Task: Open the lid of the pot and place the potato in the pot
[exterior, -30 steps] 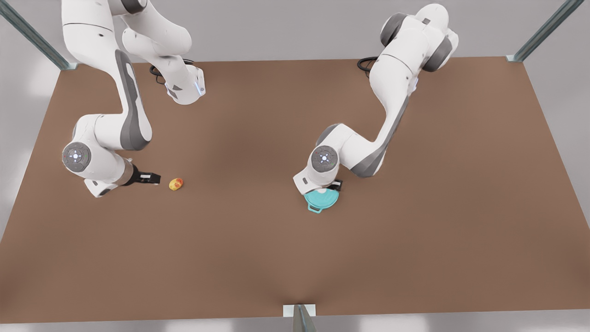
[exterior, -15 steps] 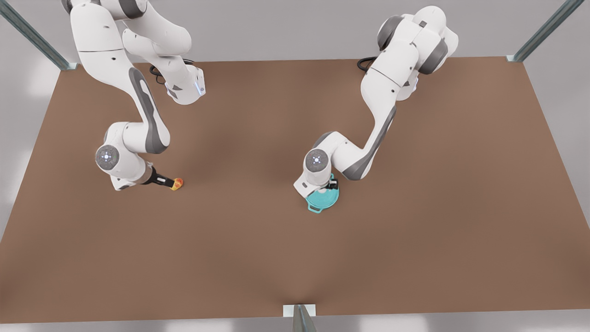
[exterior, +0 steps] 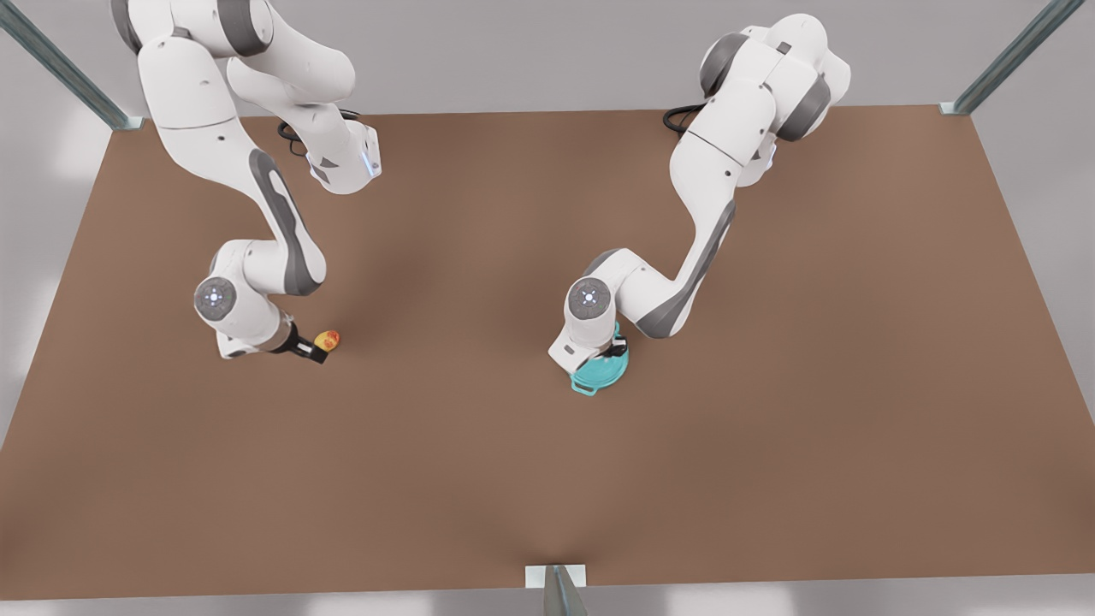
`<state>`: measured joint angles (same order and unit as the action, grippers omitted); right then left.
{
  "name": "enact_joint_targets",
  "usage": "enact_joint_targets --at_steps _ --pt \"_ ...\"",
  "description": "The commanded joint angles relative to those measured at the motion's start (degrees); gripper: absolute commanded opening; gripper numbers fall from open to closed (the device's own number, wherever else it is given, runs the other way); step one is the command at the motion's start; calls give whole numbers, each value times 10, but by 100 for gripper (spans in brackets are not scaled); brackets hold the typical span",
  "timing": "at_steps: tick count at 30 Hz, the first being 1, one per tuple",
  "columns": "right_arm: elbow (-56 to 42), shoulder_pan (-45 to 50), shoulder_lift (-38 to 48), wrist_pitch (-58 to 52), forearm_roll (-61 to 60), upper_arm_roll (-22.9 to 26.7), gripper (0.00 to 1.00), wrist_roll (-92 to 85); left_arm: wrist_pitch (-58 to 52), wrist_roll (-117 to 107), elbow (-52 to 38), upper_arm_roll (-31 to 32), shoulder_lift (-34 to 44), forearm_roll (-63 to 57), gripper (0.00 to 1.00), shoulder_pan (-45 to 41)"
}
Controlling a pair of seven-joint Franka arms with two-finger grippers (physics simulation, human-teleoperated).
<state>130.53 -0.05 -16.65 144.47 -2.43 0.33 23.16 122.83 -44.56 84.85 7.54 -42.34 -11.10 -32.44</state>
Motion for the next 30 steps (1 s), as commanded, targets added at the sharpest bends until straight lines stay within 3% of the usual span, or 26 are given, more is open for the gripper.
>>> enact_joint_targets --at_steps 1,7,12,19,20,21,24,26,28,30 --pt "10 0 2 40 0 -1 100 51 -22 -24 -4 -1 4 6 47 4" --pt "39 5 -3 73 -1 -1 100 61 -147 54 -87 -3 8 8 45 42" --pt "59 6 -14 113 -1 -1 100 65 -52 307 -95 -3 -37 10 45 236" --pt "79 15 -21 142 0 -2 100 77 35 328 -105 -4 -110 -8 45 246" --pt "82 15 -18 147 0 -2 100 77 31 330 -115 -4 -112 -9 89 246" --pt "83 15 -20 150 0 -2 100 77 11 336 -132 -3 -111 -8 100 247" --pt "88 15 -22 162 0 -2 100 77 0 336 -136 -3 -108 -8 100 247" --pt "92 19 -27 175 -1 -2 100 78 -105 379 -143 3 -54 10 100 270" --pt "94 20 -31 179 0 -2 100 78 -231 425 -118 5 72 62 100 284" --pt "95 21 -37 186 -1 -2 100 80 -208 431 49 4 258 65 100 286"
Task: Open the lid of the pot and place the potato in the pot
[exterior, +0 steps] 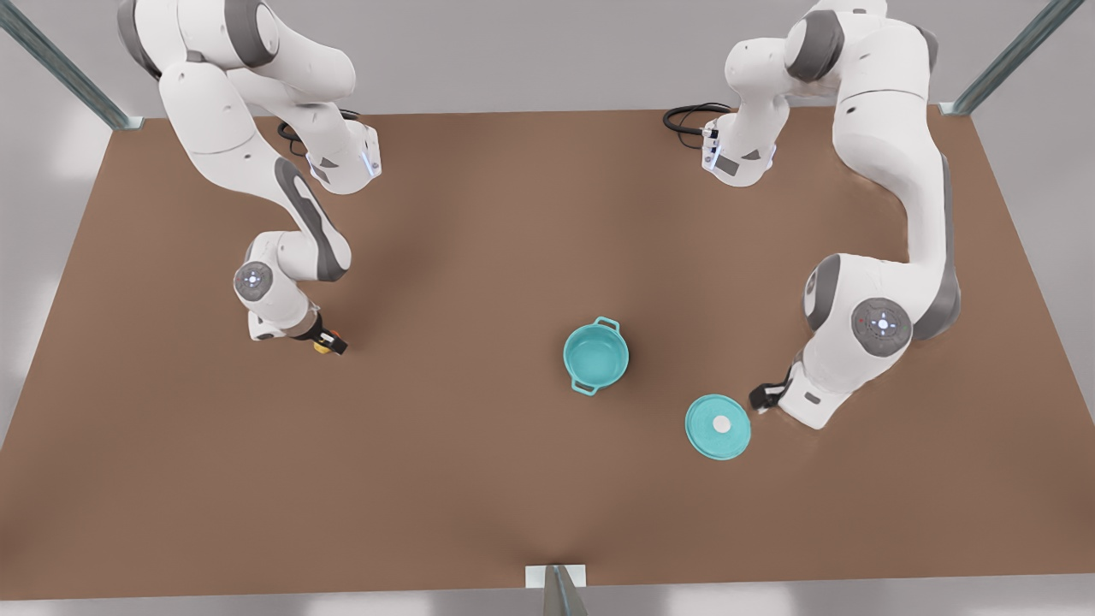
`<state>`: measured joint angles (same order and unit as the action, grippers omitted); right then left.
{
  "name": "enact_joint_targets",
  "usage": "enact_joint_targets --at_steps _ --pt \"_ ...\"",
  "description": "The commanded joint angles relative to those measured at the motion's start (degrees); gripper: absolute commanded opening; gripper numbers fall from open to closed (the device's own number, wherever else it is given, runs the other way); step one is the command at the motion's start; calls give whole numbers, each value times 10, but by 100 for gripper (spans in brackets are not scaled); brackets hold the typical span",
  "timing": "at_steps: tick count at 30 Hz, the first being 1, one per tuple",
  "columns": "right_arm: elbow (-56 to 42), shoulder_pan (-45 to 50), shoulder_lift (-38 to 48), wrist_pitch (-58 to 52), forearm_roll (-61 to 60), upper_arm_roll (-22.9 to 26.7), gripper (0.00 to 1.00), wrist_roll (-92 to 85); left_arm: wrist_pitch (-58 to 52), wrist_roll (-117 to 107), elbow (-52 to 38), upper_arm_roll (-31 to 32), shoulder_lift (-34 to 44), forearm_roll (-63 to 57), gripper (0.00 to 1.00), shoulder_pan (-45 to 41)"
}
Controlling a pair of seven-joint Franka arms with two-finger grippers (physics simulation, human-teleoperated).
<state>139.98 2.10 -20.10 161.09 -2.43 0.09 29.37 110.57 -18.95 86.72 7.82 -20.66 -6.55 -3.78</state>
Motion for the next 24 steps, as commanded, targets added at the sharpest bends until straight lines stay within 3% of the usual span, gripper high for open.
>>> enact_joint_targets --at_steps 1,2,4,9,24 --pt "0 3 -2 19 0 0 100 20 -72 237 115 -4 134 65 100 30" --pt "0 3 -1 19 -1 0 91 25 -69 236 121 -10 147 95 100 49" --pt "0 3 -1 19 -1 0 78 28 -102 171 77 -10 123 20 100 47" --pt "0 3 -1 19 0 0 67 29 -104 175 74 -8 121 28 100 46" --pt "1 3 30 5 0 0 54 32 -106 175 73 -7 120 28 100 43"
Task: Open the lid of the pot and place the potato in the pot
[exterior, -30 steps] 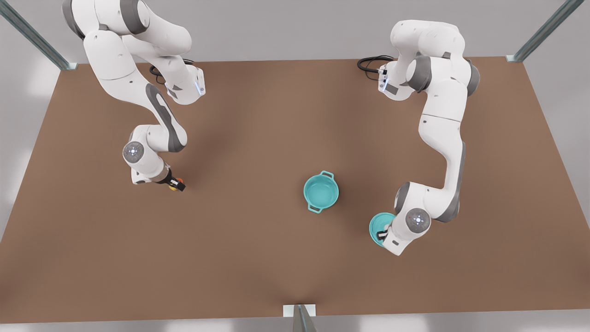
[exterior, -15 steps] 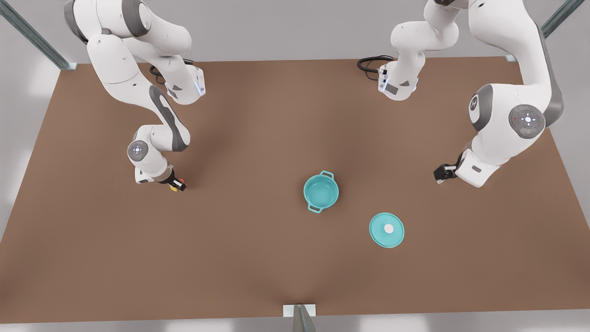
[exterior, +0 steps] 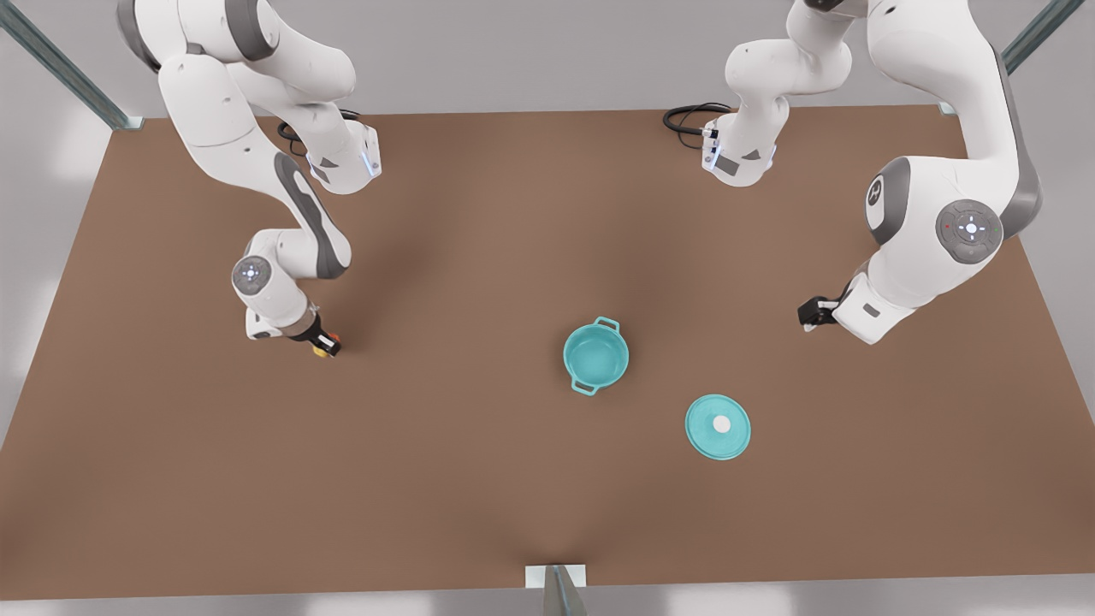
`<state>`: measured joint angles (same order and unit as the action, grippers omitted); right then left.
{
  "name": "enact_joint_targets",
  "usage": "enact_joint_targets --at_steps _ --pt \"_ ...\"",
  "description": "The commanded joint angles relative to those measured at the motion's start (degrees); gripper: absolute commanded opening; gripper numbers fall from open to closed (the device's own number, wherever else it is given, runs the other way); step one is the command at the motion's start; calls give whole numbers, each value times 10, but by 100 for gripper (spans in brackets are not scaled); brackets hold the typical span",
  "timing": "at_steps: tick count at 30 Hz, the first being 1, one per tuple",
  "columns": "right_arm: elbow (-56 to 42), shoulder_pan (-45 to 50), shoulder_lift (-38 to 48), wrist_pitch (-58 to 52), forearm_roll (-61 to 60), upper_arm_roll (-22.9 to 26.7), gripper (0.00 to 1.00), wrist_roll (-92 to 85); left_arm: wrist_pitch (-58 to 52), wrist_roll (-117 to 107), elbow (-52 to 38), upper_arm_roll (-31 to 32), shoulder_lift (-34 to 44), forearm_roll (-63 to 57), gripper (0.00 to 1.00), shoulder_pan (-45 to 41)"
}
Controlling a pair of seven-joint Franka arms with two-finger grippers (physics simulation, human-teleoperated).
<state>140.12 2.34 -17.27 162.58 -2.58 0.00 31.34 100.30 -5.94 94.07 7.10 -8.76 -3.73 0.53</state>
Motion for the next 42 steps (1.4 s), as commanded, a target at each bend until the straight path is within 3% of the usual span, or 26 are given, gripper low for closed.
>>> enact_joint_targets --at_steps 1,9,18,24,35,36,38,42 --pt "0 1 19 -28 1 -4 54 18 -3 44 0 0 1 0 100 0" --pt "-21 1 100 -151 -25 -90 54 84 -3 44 1 -1 -1 0 100 0" --pt "-77 6 106 -218 -34 -170 54 200 -4 43 0 0 1 -1 100 0" --pt "-124 59 100 -259 -43 -173 54 275 -3 43 0 0 0 -1 100 0" --pt "-282 163 -6 -306 -45 -168 53 409 -5 41 0 0 3 -1 100 0" --pt "-298 176 -17 -311 -45 -163 53 417 -5 41 0 1 3 -1 100 0" --pt "-332 240 -37 -317 -46 -105 53 433 -5 41 0 0 2 -1 100 -1" --pt "-401 274 -76 -339 -58 -85 53 453 -5 41 0 0 1 -1 100 0"
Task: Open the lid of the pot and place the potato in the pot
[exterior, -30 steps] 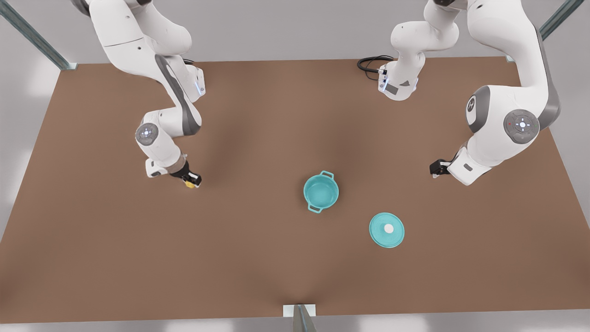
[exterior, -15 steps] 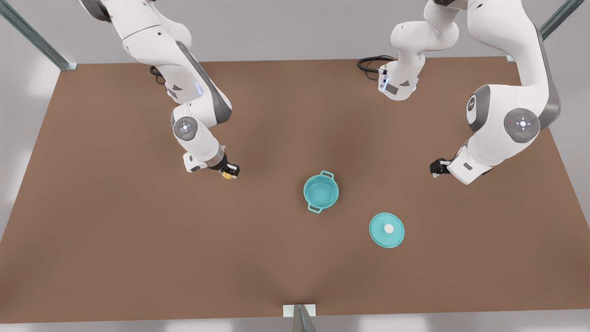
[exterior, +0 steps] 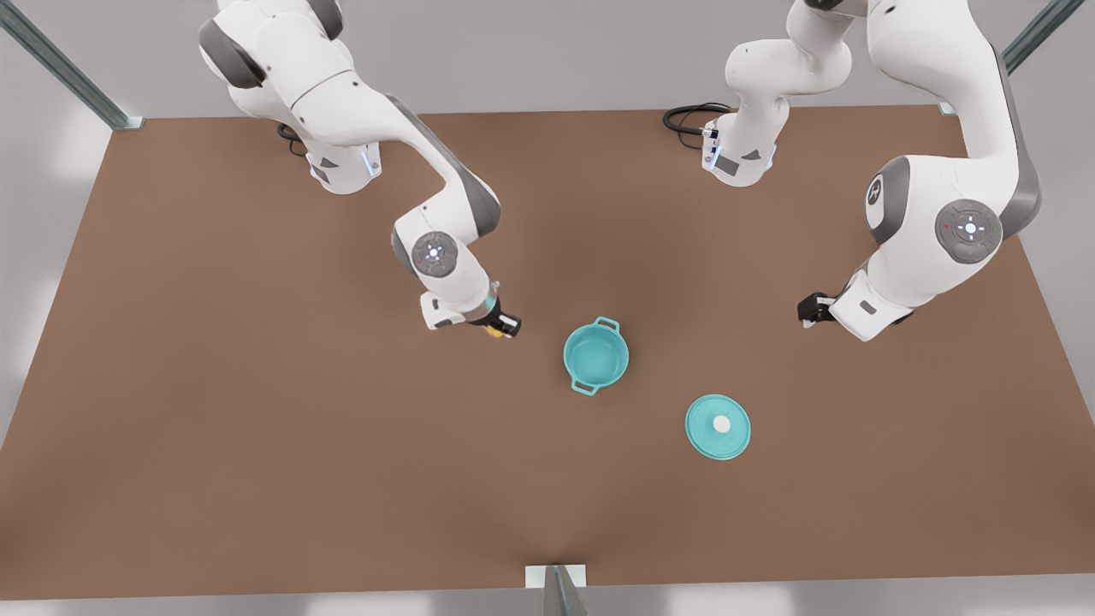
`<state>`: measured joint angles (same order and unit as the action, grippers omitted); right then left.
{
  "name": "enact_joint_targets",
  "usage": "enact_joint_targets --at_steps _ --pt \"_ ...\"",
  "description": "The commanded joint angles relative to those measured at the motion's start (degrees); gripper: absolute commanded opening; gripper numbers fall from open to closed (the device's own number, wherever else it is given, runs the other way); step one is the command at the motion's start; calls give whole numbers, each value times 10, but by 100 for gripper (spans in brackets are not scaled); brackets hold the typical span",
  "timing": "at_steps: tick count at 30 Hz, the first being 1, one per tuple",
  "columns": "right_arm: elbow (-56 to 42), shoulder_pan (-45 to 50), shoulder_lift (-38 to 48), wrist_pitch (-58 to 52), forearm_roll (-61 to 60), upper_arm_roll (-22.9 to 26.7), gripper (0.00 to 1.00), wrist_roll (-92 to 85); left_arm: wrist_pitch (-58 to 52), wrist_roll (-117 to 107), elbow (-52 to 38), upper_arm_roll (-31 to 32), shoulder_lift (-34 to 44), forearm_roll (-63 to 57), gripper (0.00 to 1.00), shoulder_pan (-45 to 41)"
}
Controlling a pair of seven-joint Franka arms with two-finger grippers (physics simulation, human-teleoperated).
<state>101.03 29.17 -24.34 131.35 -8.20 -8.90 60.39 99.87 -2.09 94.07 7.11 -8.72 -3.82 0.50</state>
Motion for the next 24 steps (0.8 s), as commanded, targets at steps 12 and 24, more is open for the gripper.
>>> enact_joint_targets --at_steps 12,24 --pt "-208 131 -128 -44 -66 102 52 181 0 2 1 0 1 0 100 0" --pt "-325 163 -243 14 -89 104 52 192 3 3 1 0 -3 0 100 0"
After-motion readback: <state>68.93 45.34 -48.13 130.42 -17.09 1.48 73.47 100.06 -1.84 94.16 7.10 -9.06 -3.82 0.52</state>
